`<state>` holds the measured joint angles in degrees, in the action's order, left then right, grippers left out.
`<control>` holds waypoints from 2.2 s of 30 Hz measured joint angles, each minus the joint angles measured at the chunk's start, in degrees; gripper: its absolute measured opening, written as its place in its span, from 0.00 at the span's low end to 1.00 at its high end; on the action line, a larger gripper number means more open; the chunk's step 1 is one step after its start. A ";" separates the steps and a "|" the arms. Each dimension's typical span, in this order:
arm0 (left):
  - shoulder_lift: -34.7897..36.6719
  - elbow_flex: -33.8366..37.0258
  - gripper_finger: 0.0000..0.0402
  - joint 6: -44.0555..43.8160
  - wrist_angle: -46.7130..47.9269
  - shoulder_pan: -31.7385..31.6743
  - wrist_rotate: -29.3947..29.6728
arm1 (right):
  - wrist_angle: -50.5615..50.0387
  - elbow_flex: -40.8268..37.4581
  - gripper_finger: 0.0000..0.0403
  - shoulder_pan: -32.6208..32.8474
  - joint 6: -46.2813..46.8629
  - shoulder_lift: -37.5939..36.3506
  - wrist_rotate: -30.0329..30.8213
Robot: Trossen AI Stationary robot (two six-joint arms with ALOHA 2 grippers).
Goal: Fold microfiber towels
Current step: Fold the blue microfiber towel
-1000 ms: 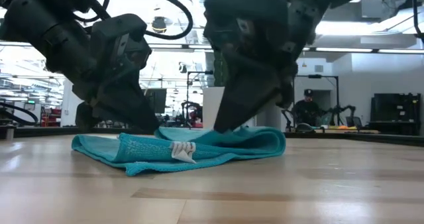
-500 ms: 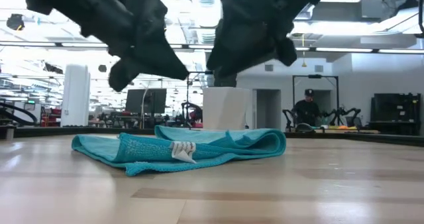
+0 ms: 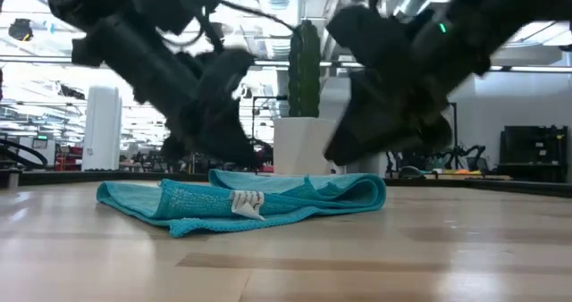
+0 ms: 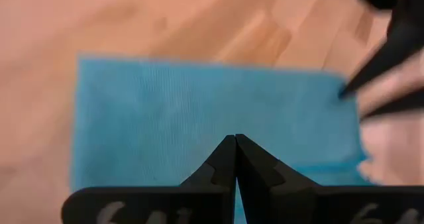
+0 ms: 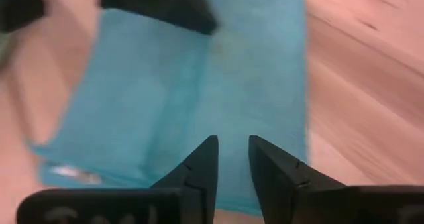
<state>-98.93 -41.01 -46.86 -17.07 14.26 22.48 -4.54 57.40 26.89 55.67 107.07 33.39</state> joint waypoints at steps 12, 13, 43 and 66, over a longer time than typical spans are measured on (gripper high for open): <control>-3.59 0.04 0.00 -3.02 0.67 -0.02 -2.41 | 1.53 -7.72 0.26 -2.81 3.87 -0.07 -2.85; -3.59 0.04 0.00 -3.27 0.73 -0.02 -2.62 | 2.31 -7.80 0.26 -2.99 3.62 -0.07 -3.20; -0.40 -1.99 0.00 -2.46 10.04 -0.12 5.10 | 18.14 -5.56 0.26 1.02 1.44 6.75 -4.57; -3.03 -1.05 0.00 -0.56 16.63 0.49 9.08 | 17.23 -5.65 0.26 0.79 0.88 6.82 -4.86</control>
<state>-101.97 -42.06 -47.42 -0.44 14.75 31.56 12.69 51.75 27.68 56.55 113.89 28.53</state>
